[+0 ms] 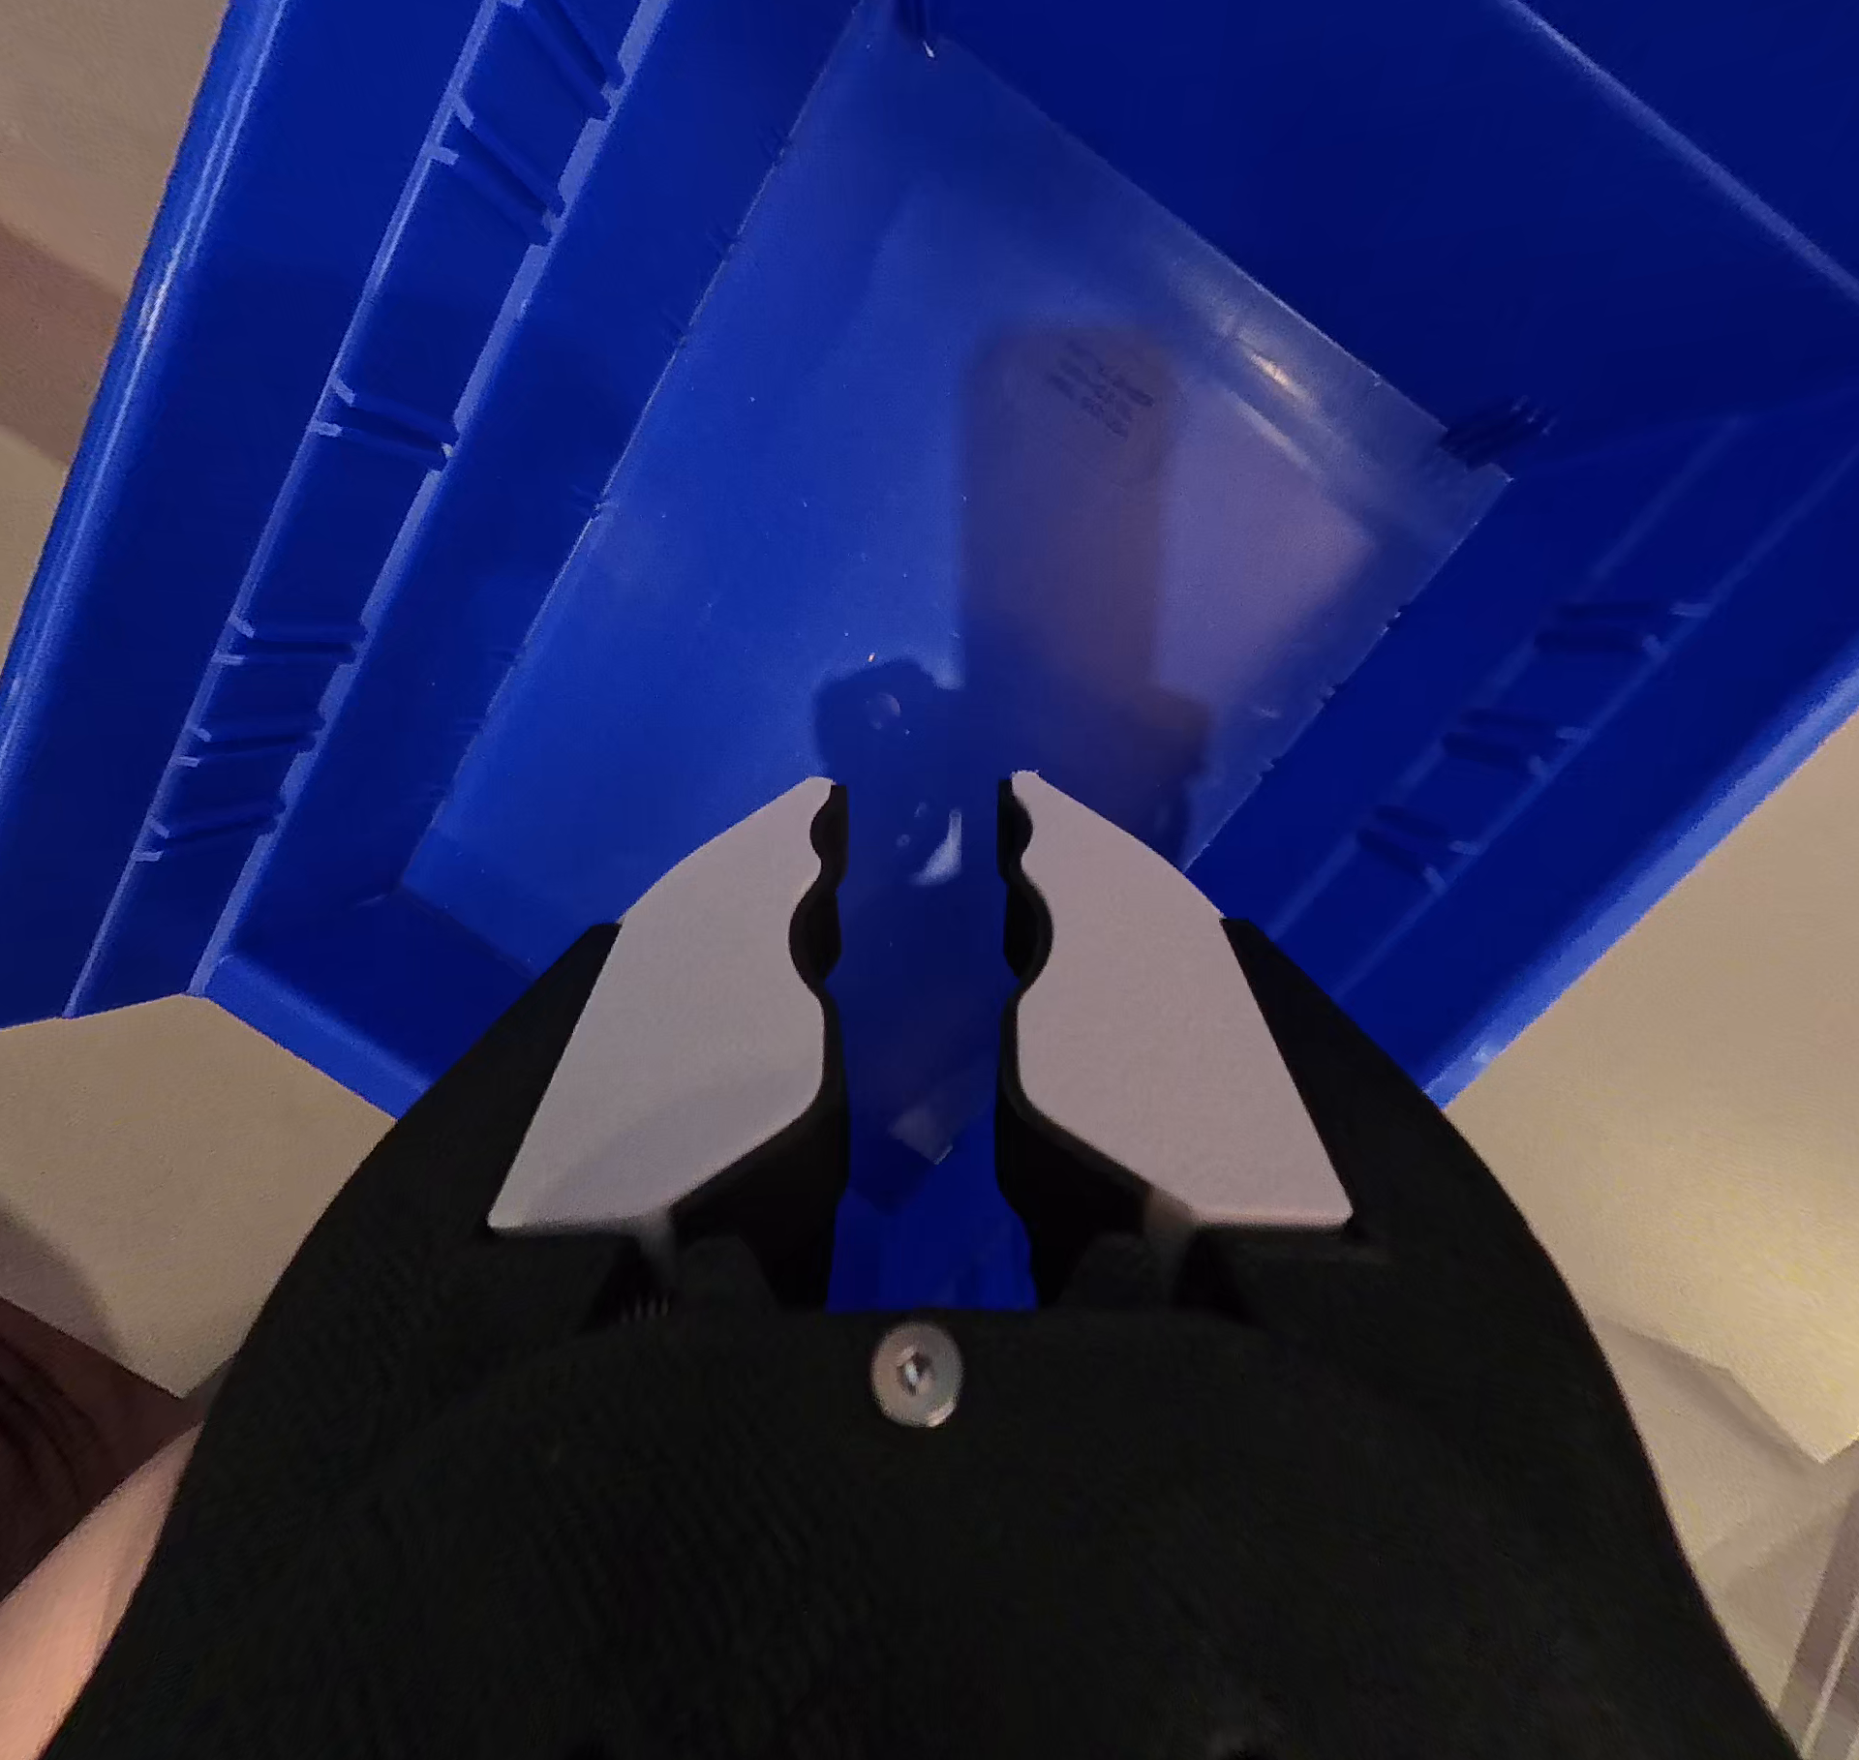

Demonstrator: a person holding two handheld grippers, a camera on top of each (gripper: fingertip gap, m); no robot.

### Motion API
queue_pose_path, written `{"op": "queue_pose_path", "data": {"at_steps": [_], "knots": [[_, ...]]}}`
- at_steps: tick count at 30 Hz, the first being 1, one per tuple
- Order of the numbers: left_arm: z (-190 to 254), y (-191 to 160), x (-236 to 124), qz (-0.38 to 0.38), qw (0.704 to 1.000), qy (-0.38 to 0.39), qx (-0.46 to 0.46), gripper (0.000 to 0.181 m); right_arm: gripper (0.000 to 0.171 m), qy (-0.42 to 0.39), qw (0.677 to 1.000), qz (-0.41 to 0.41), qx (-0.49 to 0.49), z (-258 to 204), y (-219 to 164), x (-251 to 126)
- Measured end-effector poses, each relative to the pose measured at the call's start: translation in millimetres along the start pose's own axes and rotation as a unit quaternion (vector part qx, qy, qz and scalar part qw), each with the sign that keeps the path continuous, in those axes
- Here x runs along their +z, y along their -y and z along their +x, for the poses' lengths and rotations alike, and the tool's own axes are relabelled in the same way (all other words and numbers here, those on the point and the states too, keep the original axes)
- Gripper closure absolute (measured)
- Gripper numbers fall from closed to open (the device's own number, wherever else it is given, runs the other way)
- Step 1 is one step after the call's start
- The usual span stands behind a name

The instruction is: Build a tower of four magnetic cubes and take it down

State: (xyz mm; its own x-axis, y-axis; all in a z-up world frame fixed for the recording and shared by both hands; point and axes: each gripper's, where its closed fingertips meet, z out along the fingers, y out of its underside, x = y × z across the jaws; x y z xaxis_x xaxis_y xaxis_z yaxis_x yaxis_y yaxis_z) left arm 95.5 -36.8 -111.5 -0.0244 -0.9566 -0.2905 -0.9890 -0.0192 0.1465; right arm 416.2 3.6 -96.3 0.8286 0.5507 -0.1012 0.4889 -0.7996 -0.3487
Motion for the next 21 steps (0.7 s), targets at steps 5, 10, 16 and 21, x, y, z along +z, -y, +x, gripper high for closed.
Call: {"op": "queue_pose_path", "data": {"at_steps": [5,10,16,21], "knots": [[-9,-3,-12,0.025,0.999,0.015,-0.018,0.118,0.140,0.002,1.000,-0.003,0.000,1,-1,2],[-64,-42,-95,0.127,0.980,0.116,-0.105,0.123,0.140,0.005,1.000,0.001,0.006,3,-3,1],[-109,-163,-145,0.186,0.935,0.121,-0.276,0.118,0.140,0.003,1.000,-0.005,0.011,6,-7,2],[-91,-240,-61,0.105,0.963,0.085,-0.235,0.117,0.140,0.003,1.000,-0.006,0.014,7,-8,1]]}}
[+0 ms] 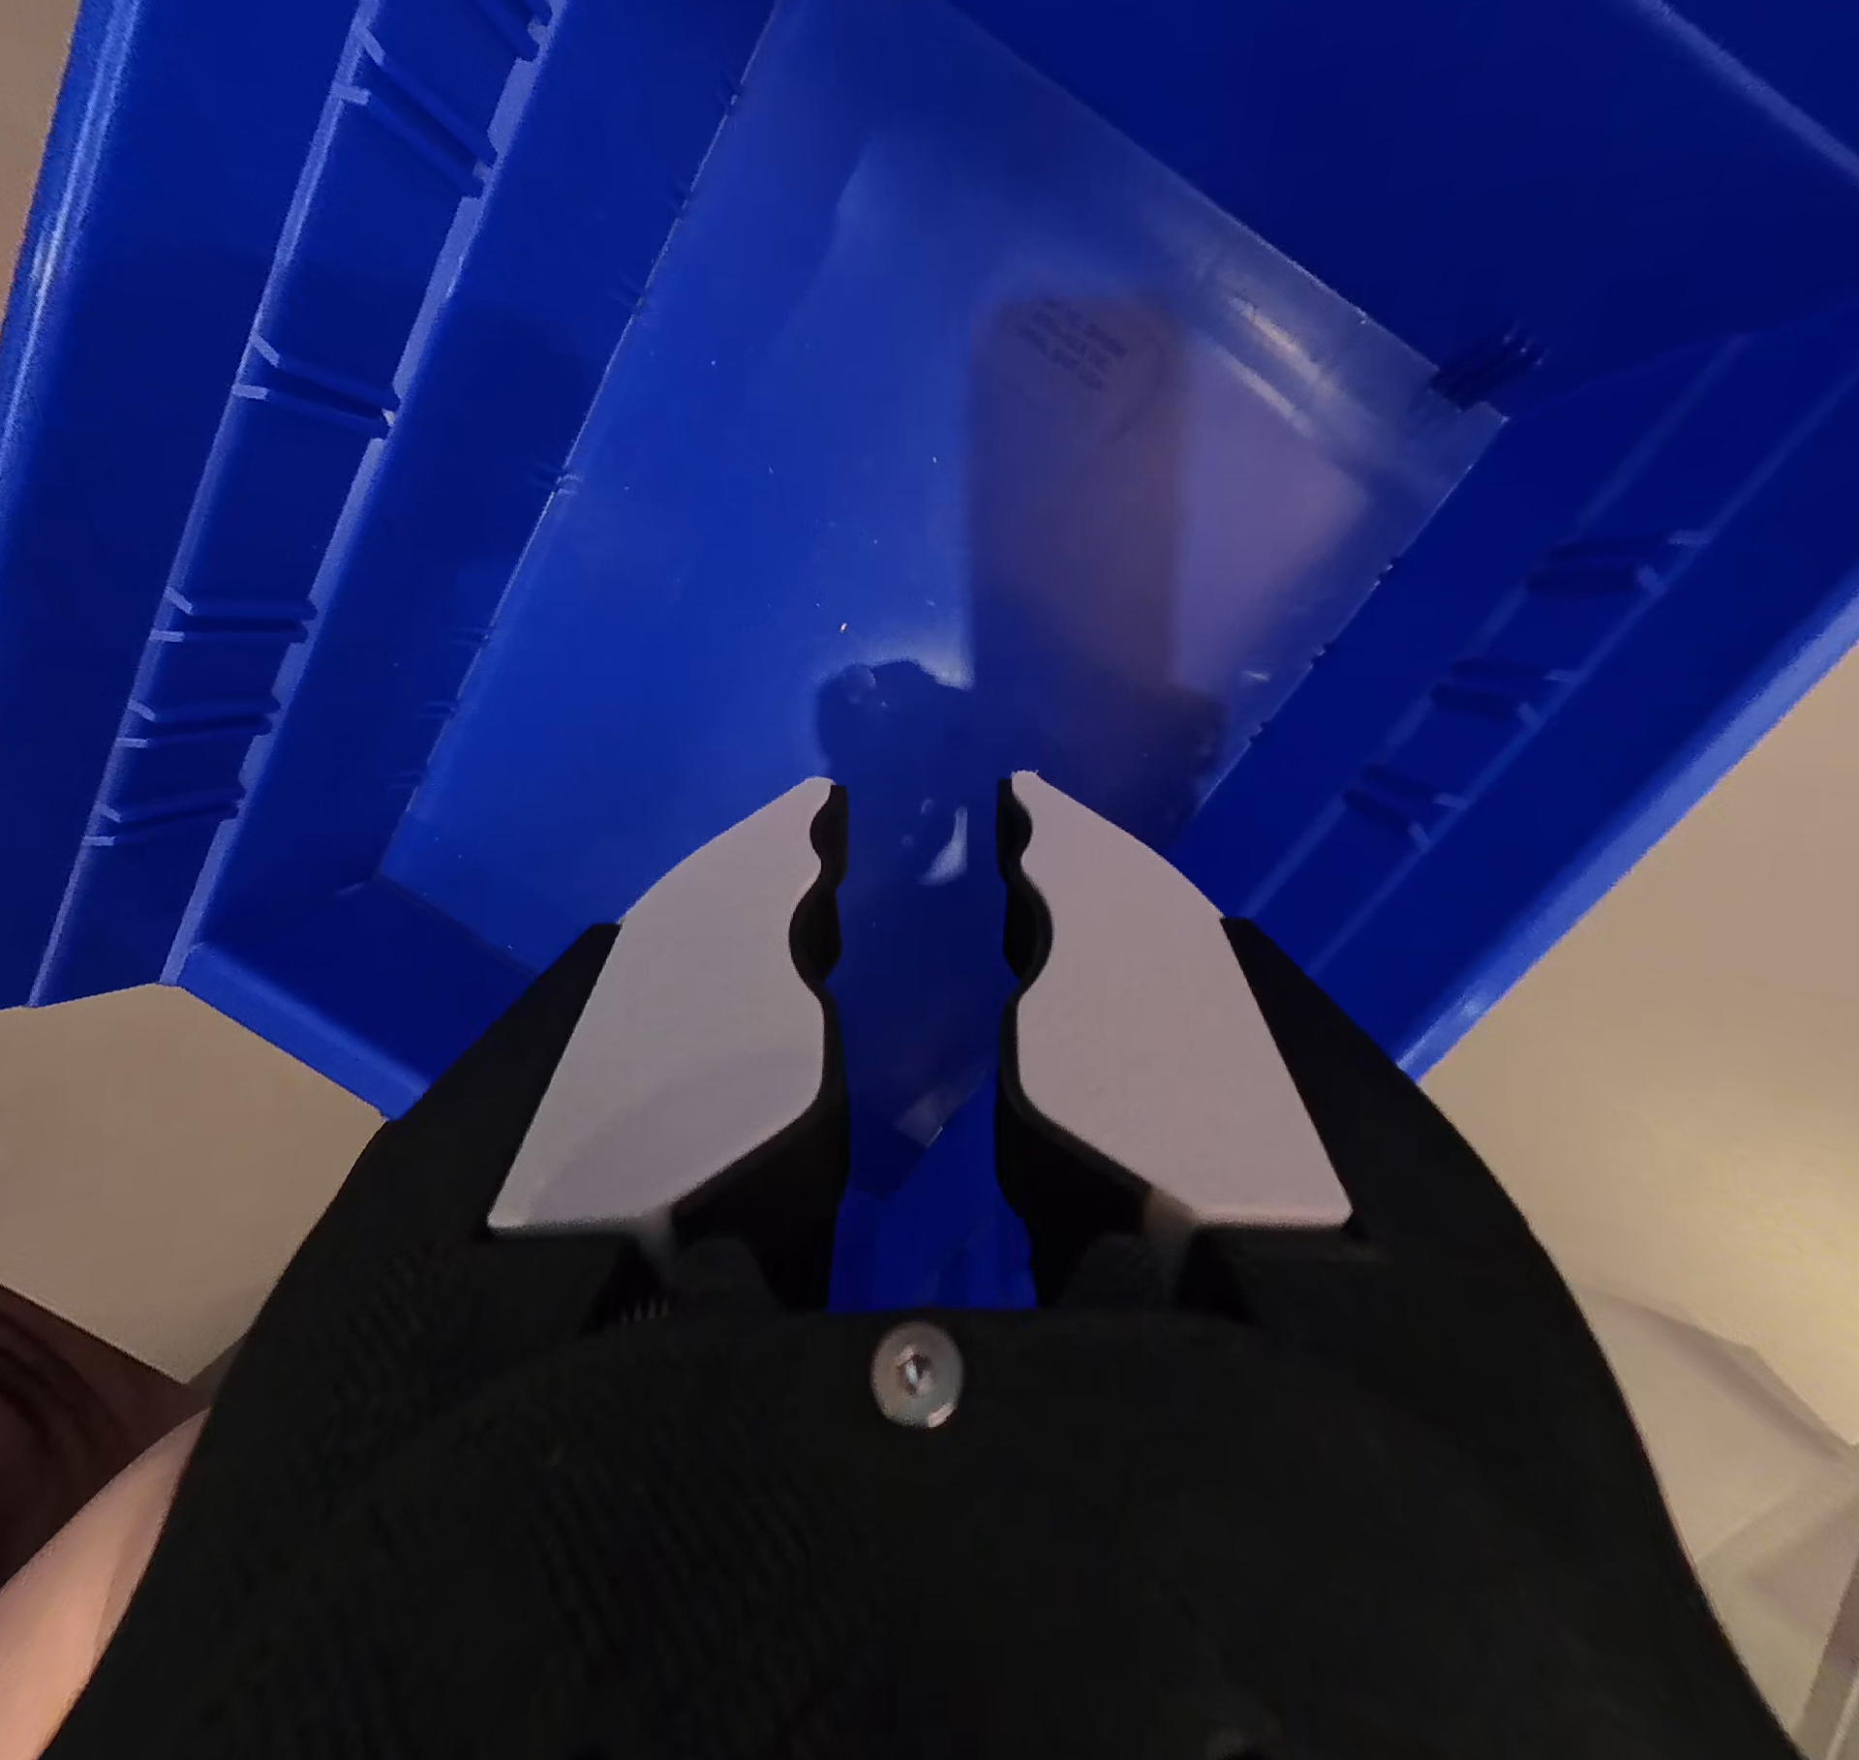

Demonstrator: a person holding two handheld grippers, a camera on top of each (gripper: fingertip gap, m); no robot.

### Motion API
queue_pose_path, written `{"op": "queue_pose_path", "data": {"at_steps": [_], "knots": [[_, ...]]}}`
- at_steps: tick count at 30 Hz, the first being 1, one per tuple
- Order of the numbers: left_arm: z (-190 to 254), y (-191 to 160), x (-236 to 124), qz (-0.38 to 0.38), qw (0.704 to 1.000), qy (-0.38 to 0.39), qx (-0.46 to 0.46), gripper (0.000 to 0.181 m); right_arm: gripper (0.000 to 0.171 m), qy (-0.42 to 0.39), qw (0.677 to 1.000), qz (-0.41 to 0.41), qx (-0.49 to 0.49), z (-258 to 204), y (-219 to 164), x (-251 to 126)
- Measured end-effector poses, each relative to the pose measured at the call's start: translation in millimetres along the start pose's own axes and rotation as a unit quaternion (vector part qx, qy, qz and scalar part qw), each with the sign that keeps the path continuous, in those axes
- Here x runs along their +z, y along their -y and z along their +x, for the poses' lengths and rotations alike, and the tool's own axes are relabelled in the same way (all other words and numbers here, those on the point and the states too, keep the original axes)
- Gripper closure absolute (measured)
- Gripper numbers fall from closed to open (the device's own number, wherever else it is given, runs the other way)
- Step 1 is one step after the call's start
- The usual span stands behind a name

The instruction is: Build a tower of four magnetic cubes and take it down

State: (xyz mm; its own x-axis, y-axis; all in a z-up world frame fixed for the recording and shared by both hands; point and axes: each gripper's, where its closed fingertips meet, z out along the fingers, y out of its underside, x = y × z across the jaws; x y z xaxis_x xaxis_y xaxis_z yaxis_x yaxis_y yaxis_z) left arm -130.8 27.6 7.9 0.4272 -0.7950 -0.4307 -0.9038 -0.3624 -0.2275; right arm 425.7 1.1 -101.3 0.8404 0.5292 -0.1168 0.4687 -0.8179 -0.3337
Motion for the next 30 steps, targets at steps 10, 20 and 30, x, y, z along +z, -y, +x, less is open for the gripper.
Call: {"op": "queue_pose_path", "data": {"at_steps": [10,20,30], "knots": [[15,-62,114,-0.088,0.993,-0.032,0.076,0.111,0.141,-0.008,0.999,-0.033,0.004,4,-10,8],[21,-58,147,-0.088,0.987,-0.099,0.086,0.120,0.143,-0.017,0.999,-0.047,-0.002,6,-11,14],[21,-59,132,-0.075,0.989,-0.111,0.065,0.129,0.145,-0.011,0.998,-0.061,-0.004,4,-14,18]]}}
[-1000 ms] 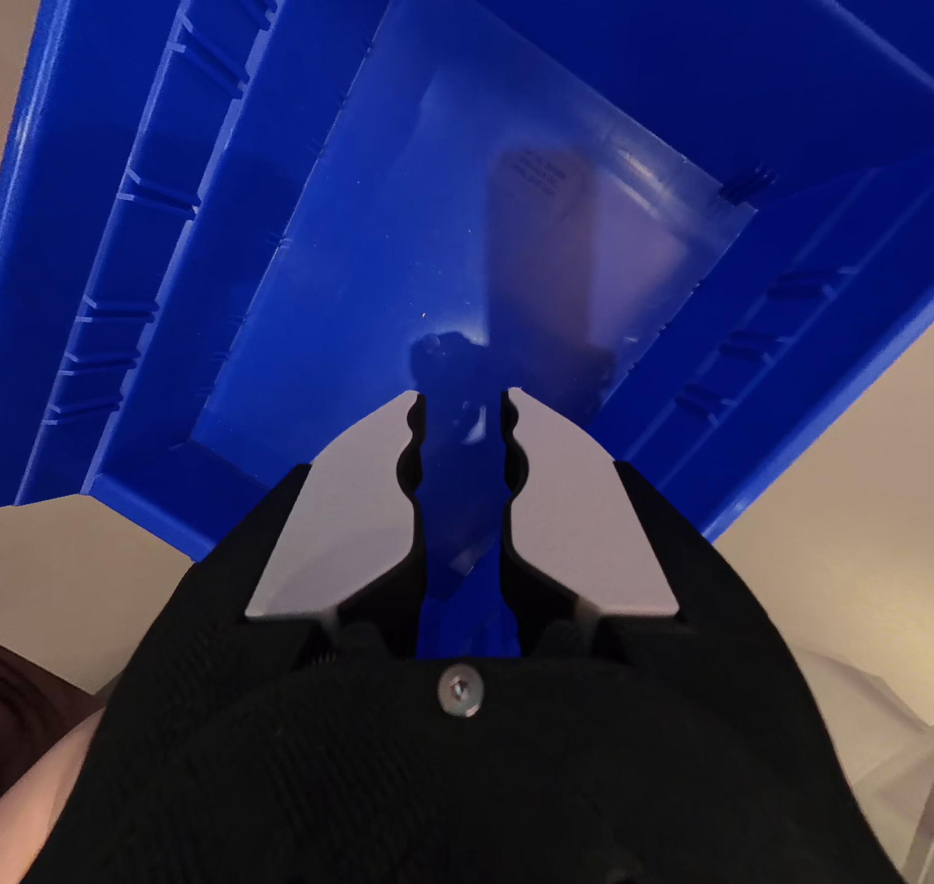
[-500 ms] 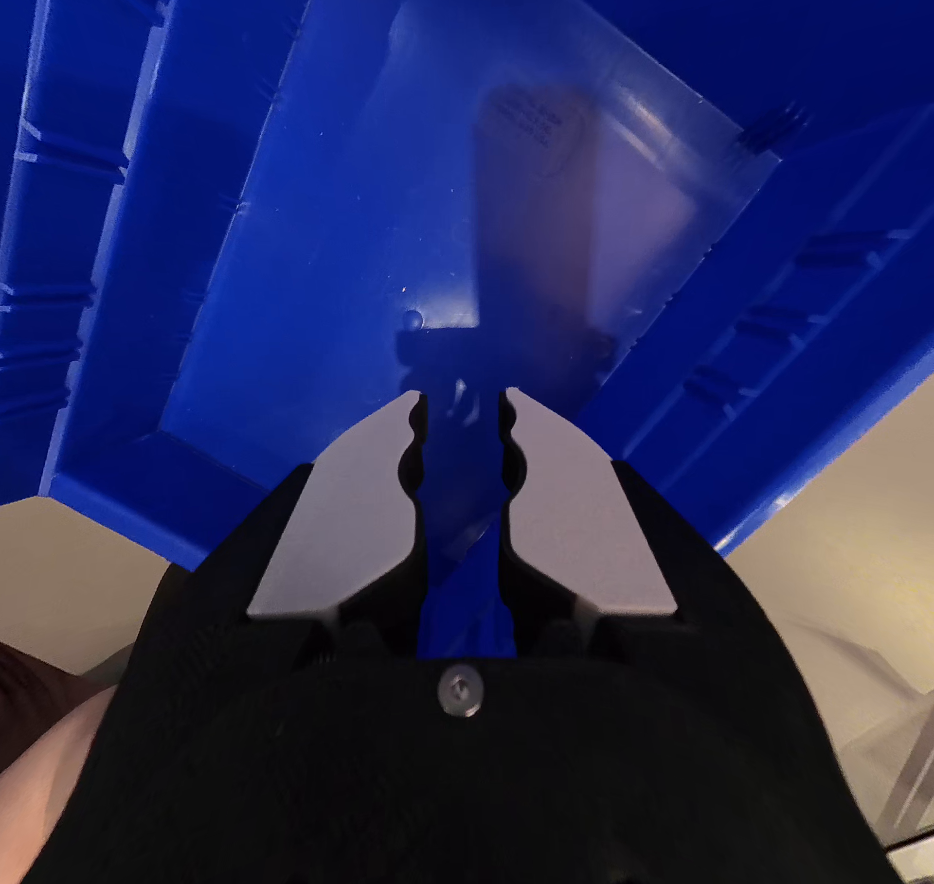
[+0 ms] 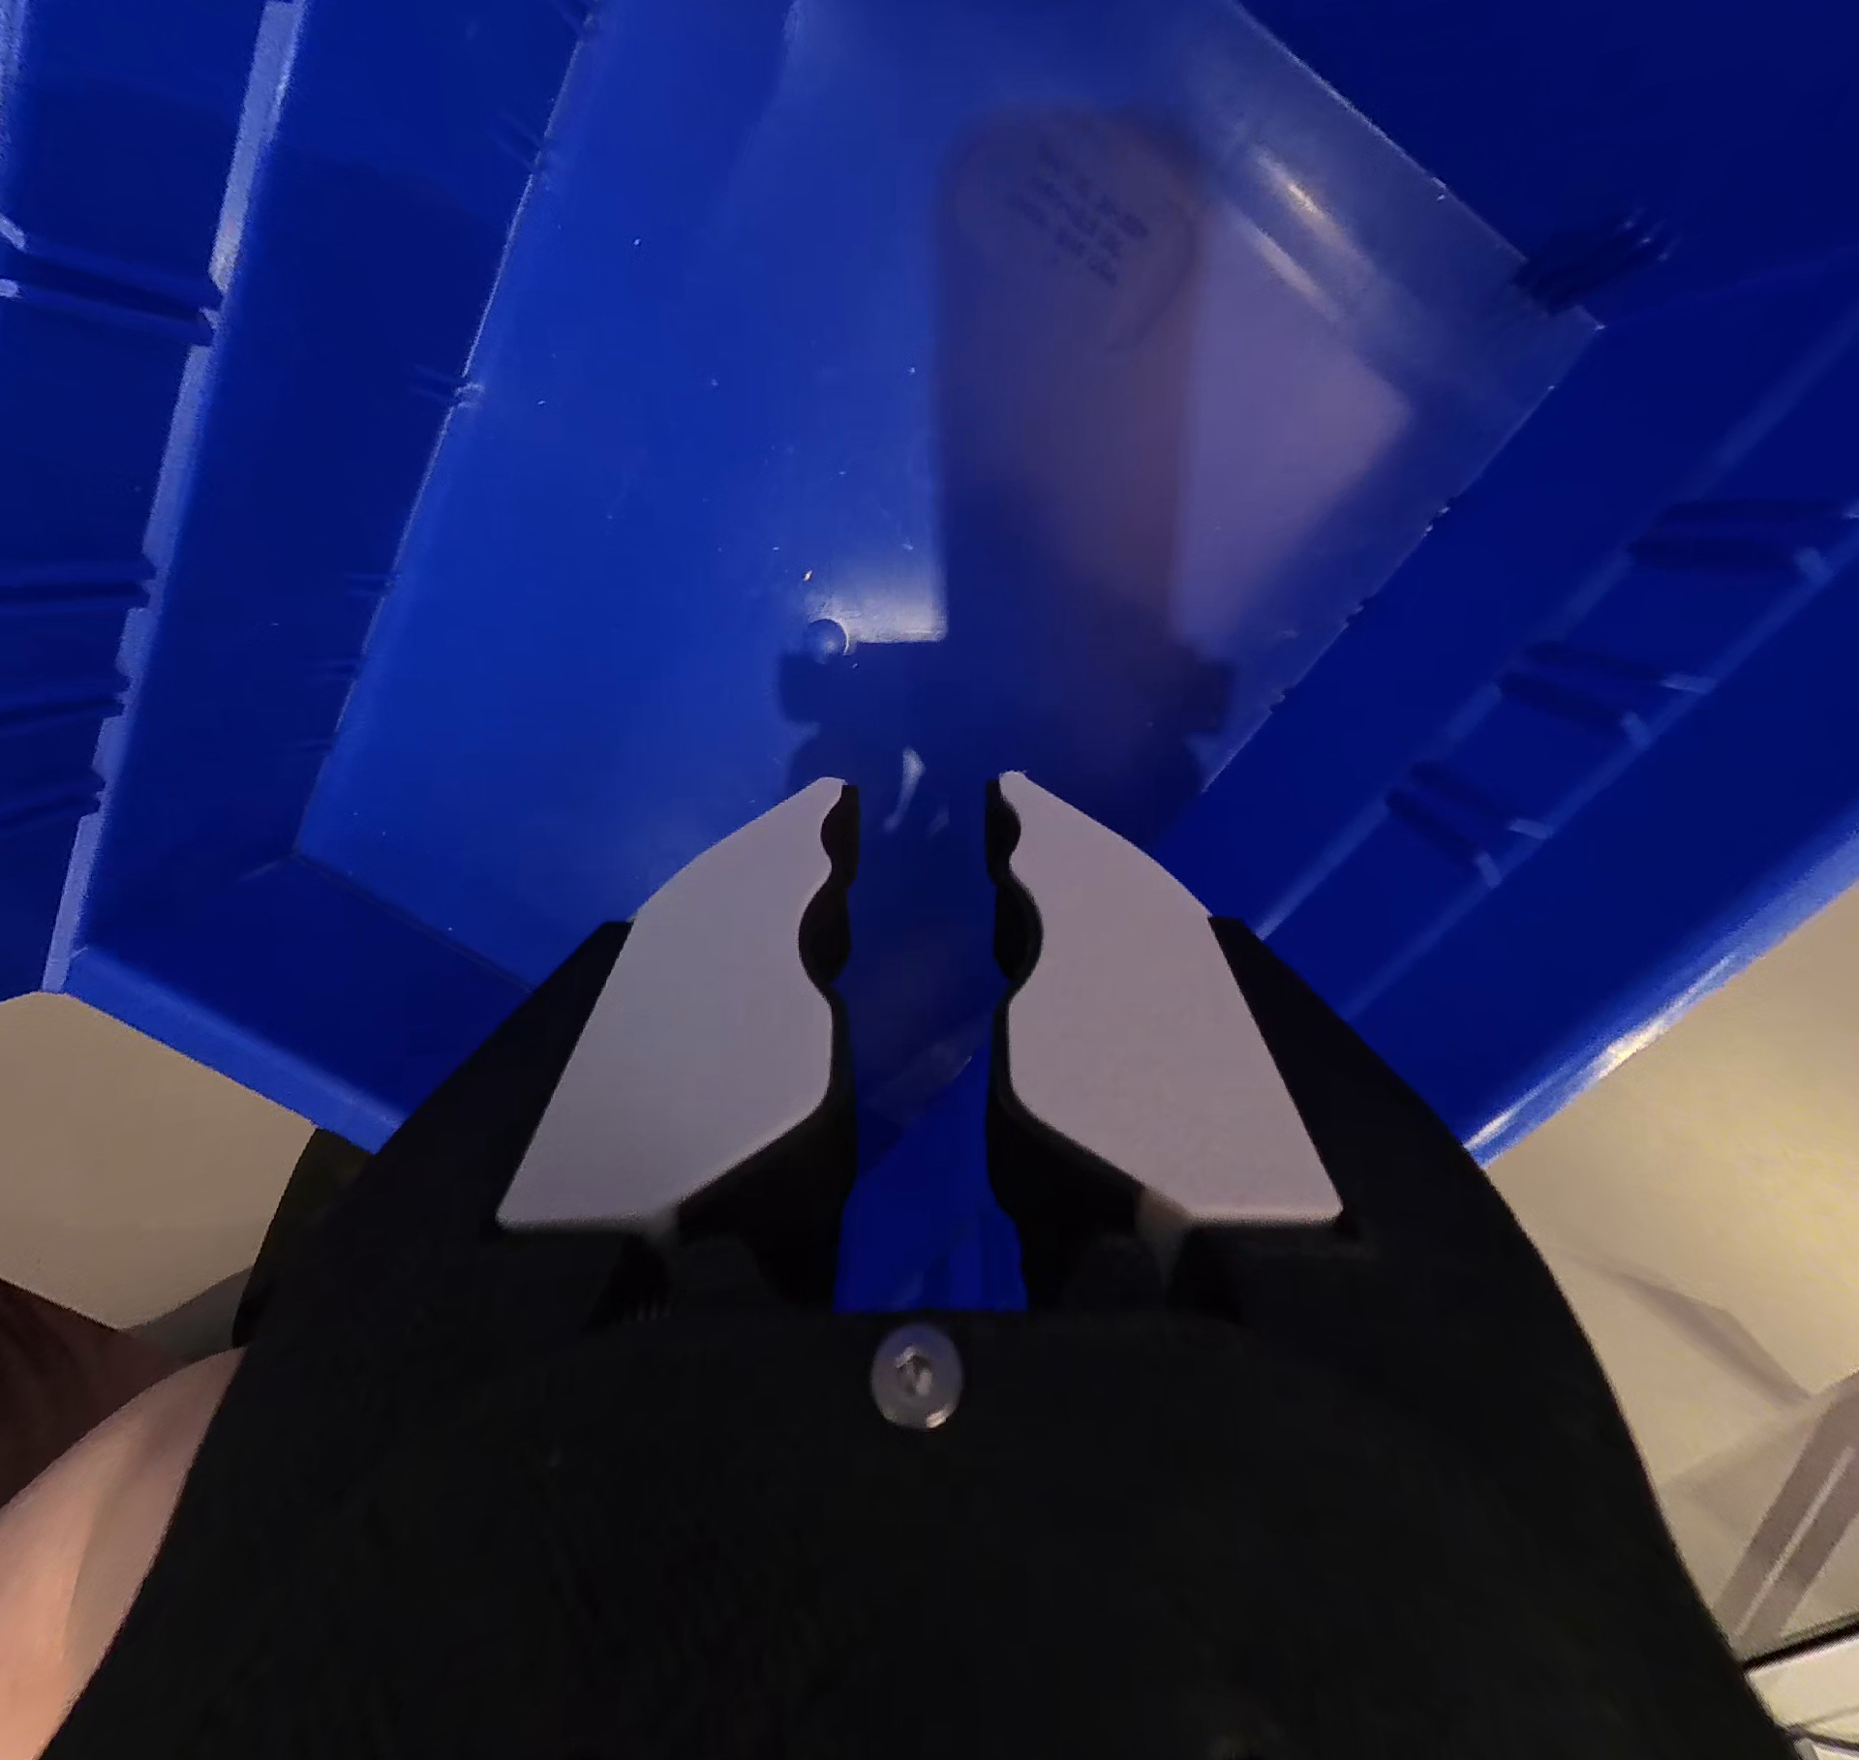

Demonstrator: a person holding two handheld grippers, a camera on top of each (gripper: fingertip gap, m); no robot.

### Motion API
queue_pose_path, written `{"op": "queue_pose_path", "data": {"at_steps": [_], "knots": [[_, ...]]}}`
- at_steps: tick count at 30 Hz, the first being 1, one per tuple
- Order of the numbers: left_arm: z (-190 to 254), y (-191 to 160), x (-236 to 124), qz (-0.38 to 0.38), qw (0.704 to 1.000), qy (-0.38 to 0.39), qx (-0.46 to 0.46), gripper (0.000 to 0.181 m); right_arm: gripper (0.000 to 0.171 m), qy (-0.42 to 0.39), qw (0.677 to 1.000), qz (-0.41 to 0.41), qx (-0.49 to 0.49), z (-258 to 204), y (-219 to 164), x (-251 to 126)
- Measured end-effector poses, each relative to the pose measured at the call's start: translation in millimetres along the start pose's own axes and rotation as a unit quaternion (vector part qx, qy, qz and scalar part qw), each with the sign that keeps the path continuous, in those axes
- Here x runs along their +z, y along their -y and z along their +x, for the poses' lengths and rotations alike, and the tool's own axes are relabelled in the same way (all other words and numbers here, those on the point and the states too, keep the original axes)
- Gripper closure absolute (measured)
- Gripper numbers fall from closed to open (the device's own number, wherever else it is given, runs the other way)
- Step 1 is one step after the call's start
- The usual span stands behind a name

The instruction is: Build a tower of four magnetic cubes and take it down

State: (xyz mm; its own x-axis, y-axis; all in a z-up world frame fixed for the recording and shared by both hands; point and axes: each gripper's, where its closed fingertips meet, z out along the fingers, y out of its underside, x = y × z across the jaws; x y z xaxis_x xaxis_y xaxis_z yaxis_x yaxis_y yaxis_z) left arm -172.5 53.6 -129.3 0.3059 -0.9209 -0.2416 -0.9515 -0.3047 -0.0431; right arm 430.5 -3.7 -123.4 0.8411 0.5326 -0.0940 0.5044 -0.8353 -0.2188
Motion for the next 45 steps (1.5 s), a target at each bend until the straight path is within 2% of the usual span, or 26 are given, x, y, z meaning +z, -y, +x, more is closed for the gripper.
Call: {"op": "queue_pose_path", "data": {"at_steps": [6,8,11,14,18,23,30,41,43,45], "knots": [[-17,-6,-83,0.020,0.996,0.087,-0.008,0.129,0.145,0.007,1.000,0.004,-0.003,-3,2,0],[-16,5,-119,0.036,0.993,0.109,-0.009,0.129,0.145,0.008,1.000,0.001,-0.003,-4,1,0],[6,47,-161,0.071,0.991,0.110,-0.010,0.129,0.145,0.010,1.000,0.001,-0.005,-6,2,-1],[52,109,-178,0.123,0.990,0.063,-0.003,0.129,0.145,0.010,1.000,0.004,-0.010,-9,3,-3],[112,177,-162,0.133,0.989,0.019,0.055,0.129,0.145,0.015,1.000,0.005,-0.019,-14,4,-5],[143,216,-124,0.082,0.991,0.002,0.104,0.129,0.146,0.025,0.999,0.004,-0.024,-18,3,-4],[144,230,-102,0.056,0.991,0.005,0.121,0.129,0.146,0.037,0.999,0.010,-0.024,-19,3,-5],[146,234,-83,0.045,0.988,-0.012,0.144,0.129,0.146,0.053,0.999,0.002,-0.014,-17,-2,-1],[144,233,-81,0.043,0.989,-0.005,0.142,0.128,0.147,0.054,0.998,0.003,-0.013,-17,-2,0],[143,229,-82,0.037,0.989,-0.004,0.141,0.115,0.147,0.057,0.998,0.004,-0.014,-18,-1,0]]}}
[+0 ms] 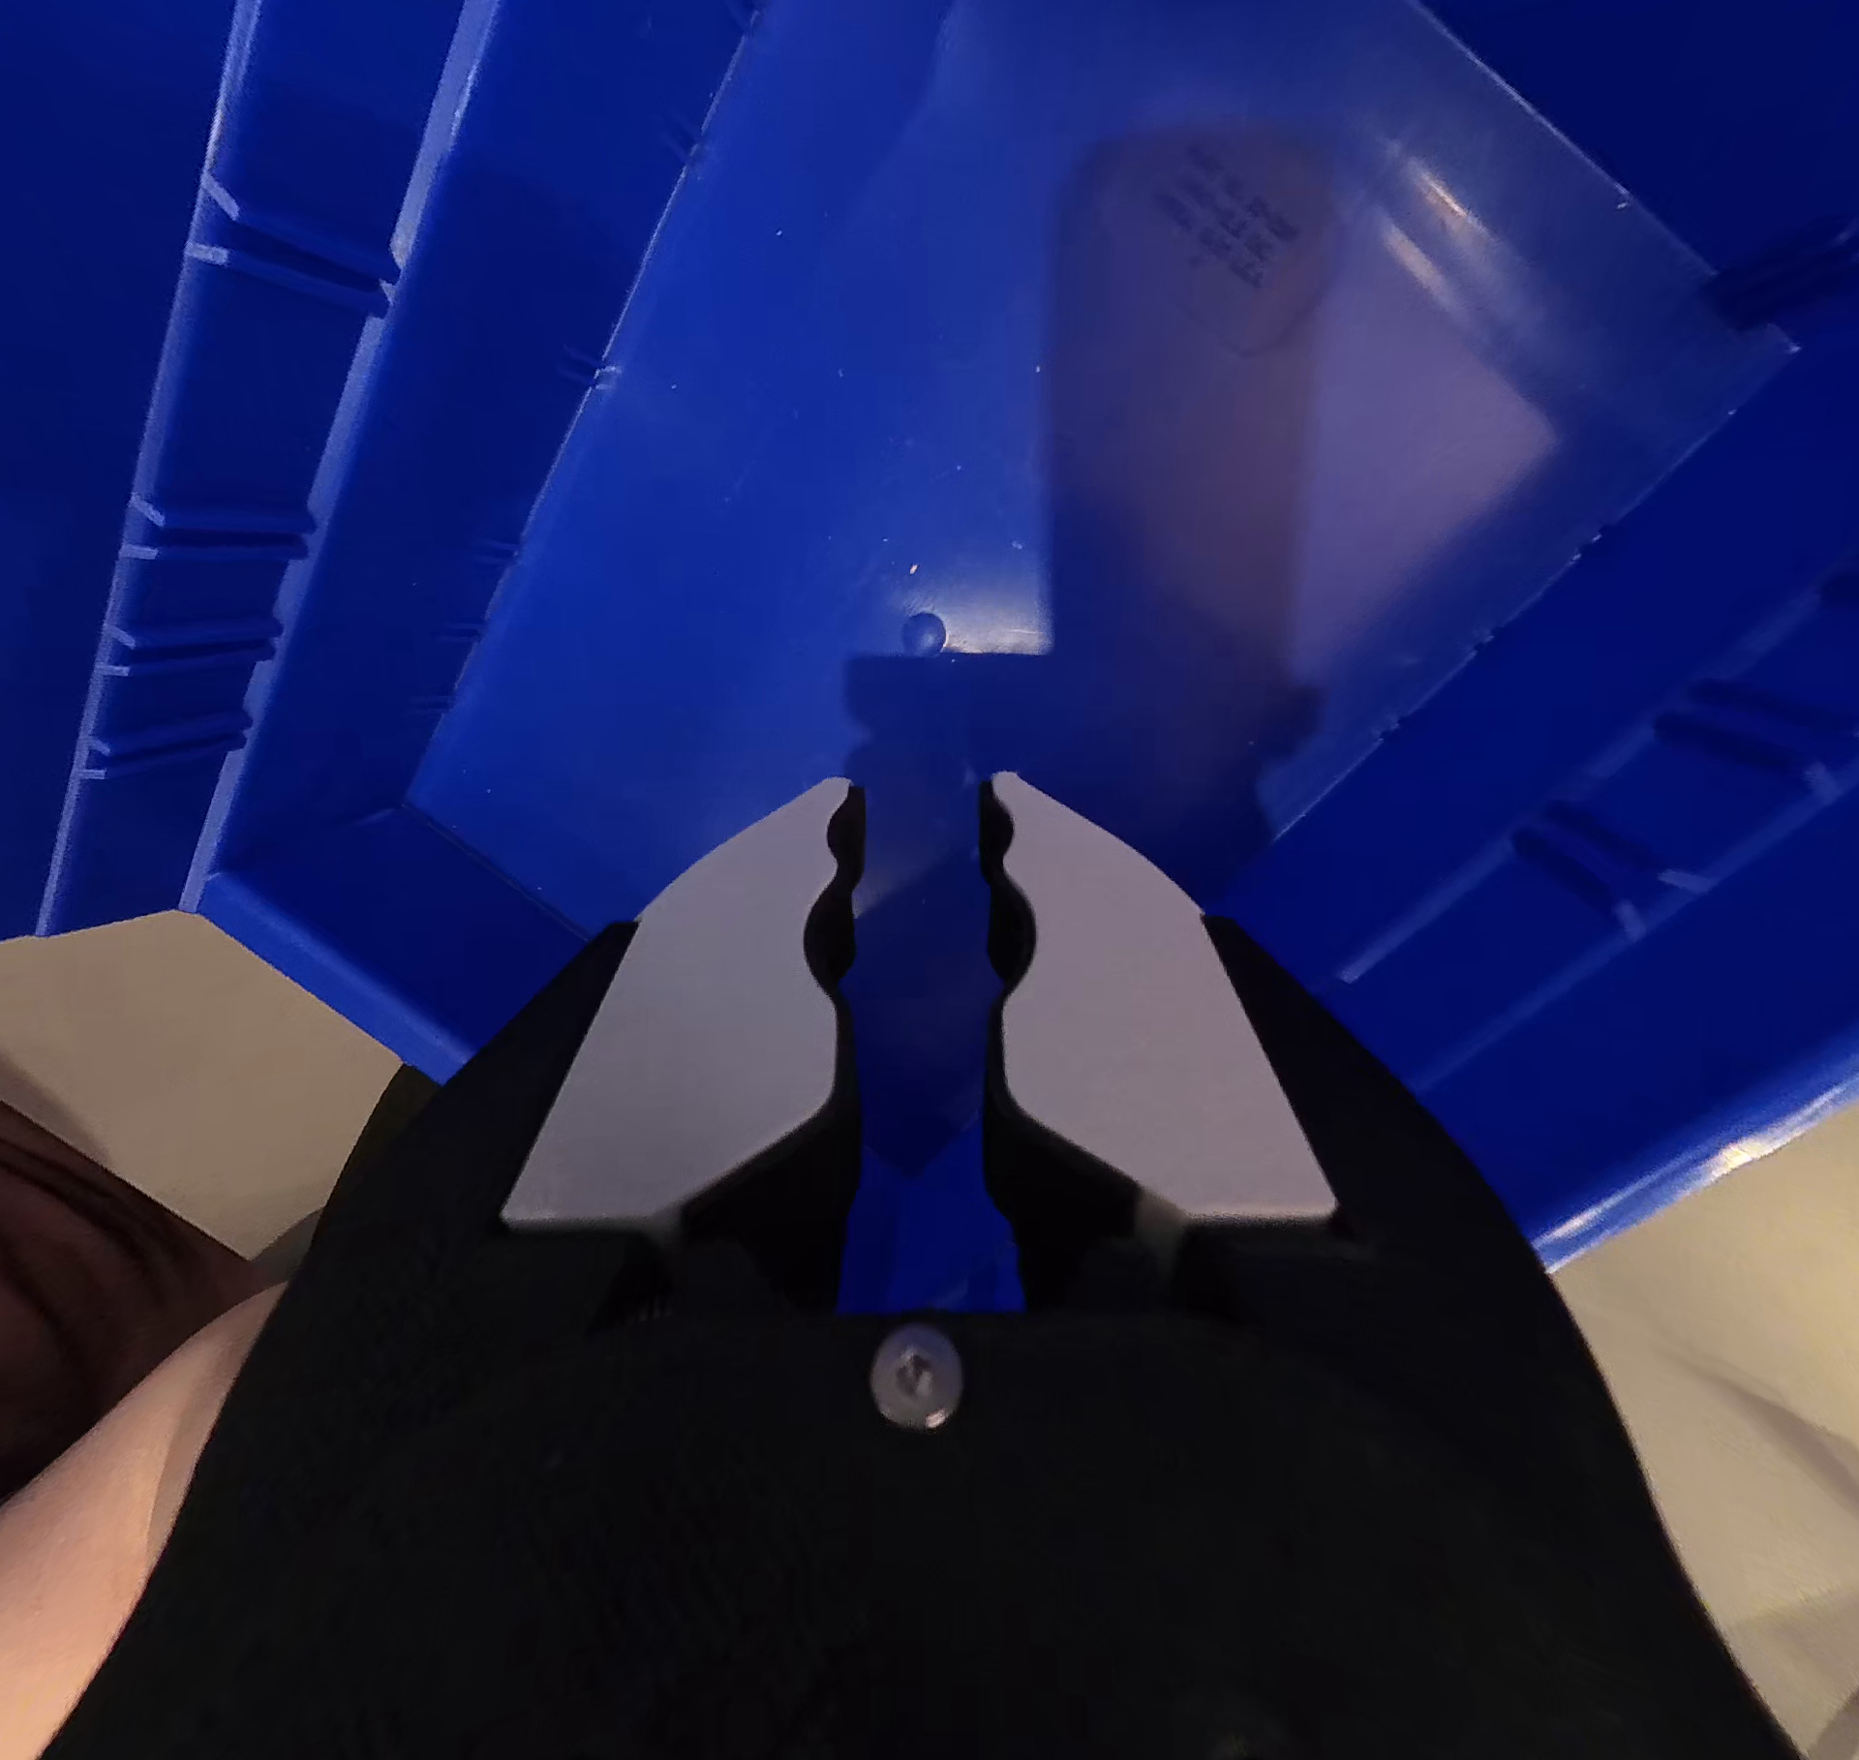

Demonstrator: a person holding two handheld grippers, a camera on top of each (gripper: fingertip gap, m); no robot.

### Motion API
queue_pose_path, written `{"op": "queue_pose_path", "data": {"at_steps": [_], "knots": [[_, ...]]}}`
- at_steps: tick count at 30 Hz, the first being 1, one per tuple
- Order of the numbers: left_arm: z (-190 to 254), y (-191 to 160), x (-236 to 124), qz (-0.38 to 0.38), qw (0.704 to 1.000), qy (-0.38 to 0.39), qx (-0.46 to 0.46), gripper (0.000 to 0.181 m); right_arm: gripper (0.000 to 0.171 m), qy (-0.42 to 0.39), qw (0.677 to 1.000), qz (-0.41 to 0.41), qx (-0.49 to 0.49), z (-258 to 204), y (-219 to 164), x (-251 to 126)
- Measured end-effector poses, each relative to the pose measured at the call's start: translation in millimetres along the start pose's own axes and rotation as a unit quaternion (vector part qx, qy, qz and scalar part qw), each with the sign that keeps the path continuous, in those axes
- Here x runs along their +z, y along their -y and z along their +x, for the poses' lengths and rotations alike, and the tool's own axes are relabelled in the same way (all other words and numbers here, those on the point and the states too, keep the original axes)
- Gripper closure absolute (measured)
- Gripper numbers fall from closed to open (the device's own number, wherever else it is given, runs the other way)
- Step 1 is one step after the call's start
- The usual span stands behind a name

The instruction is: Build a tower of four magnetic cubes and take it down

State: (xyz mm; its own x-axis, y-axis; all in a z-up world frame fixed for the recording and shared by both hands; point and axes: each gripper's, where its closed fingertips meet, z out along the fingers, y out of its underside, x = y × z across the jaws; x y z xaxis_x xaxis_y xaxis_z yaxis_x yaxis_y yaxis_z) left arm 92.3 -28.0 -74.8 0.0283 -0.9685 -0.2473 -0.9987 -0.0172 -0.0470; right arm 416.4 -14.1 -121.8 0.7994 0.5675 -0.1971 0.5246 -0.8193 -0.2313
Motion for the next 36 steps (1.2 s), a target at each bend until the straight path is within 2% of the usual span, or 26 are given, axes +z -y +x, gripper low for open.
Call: {"op": "queue_pose_path", "data": {"at_steps": [3,6,9,11,13,16,22,28,36], "knots": [[-10,5,-27,0.056,0.998,0.020,-0.020,0.107,0.148,0.002,1.000,0.000,0.000,0,-1,1],[-37,0,-83,0.159,0.983,0.057,-0.074,0.108,0.148,0.003,1.000,0.000,0.003,1,-2,1],[-83,-49,-130,0.210,0.953,0.125,-0.178,0.108,0.148,0.003,1.000,-0.002,0.007,2,-3,1],[-104,-98,-138,0.207,0.938,0.141,-0.241,0.109,0.148,0.002,1.000,-0.003,0.008,2,-4,1],[-115,-151,-128,0.175,0.932,0.146,-0.281,0.112,0.148,0.001,1.000,-0.004,0.008,2,-4,1],[-111,-221,-90,0.103,0.932,0.119,-0.325,0.126,0.148,0.000,1.000,-0.009,0.009,2,-5,2],[-101,-301,-21,0.026,0.919,0.083,-0.383,0.116,0.148,-0.001,1.000,-0.027,0.015,4,-9,8],[-89,-339,32,-0.074,0.925,0.054,-0.369,0.111,0.149,0.000,0.999,-0.040,0.021,6,-12,13],[-89,-350,52,-0.097,0.920,0.017,-0.380,0.111,0.149,0.000,0.999,-0.045,0.017,4,-11,13]]}}
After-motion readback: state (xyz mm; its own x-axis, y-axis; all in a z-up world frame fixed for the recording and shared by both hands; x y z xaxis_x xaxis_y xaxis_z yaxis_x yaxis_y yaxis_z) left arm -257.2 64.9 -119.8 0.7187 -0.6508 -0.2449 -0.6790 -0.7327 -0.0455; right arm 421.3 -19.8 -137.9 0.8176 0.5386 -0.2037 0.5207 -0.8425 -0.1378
